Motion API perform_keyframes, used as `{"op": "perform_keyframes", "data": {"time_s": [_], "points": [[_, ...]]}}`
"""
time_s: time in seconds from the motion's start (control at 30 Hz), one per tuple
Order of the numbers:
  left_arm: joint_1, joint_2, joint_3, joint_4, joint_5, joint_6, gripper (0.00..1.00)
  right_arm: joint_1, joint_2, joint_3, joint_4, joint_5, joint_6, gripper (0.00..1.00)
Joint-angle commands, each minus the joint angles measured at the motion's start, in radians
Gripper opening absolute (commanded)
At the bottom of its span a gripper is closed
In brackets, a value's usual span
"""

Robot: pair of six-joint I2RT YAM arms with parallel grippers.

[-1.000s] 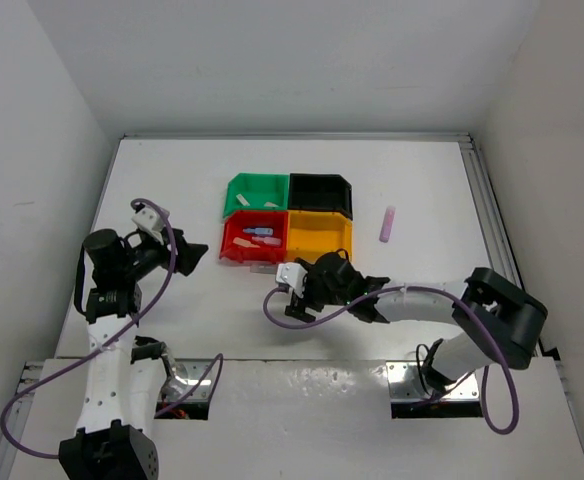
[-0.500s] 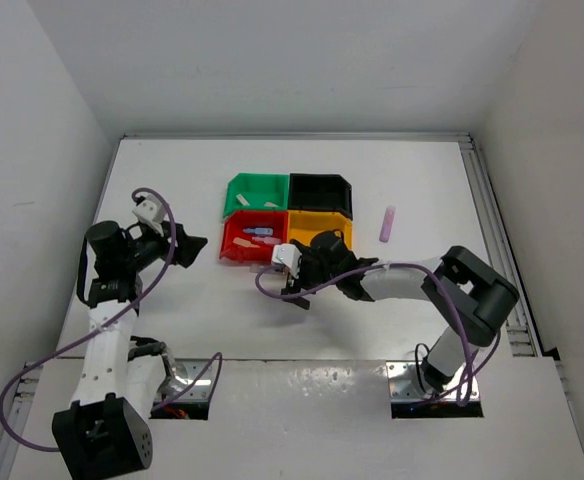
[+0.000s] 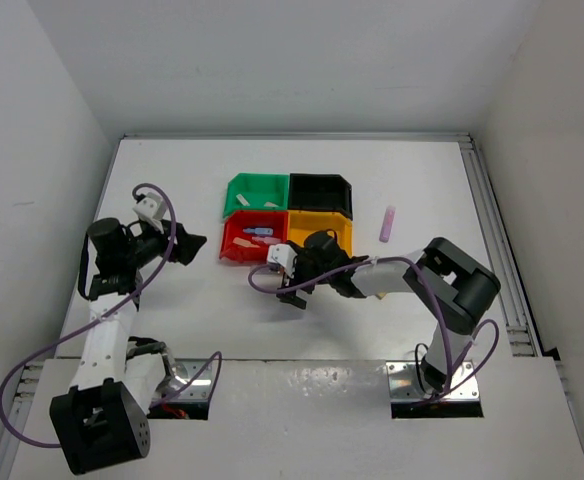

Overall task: Sort the stationery into containers
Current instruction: Move the stationery to the center of the board.

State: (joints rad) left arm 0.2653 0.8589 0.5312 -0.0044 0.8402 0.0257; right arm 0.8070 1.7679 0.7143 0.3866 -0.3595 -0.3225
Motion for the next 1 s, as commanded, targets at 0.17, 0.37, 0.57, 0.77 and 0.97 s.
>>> {"op": "perform_keyframes", "data": {"time_s": [0.17,0.37,0.57,0.77,0.97], "points": [[0.012,0.02,0.035,0.064,0.011,0.014,0.82,-0.012,0.021,0.04,0.069,0.014,0.0,0.99],[0.012,0.037,0.041,0.066,0.011,0.019,0.82,-0.019,0.034,0.048,0.064,-0.018,0.007,0.99],[0.012,0.046,0.05,0.054,0.011,0.031,0.82,-0.014,0.036,0.051,0.048,-0.05,0.016,0.98],[0.014,0.045,0.052,0.047,0.016,0.031,0.82,0.02,-0.034,-0.004,-0.008,-0.102,0.019,0.95],[0.012,0.039,0.058,0.04,0.023,0.031,0.82,0.081,-0.126,-0.075,-0.11,-0.194,-0.007,0.89]]}}
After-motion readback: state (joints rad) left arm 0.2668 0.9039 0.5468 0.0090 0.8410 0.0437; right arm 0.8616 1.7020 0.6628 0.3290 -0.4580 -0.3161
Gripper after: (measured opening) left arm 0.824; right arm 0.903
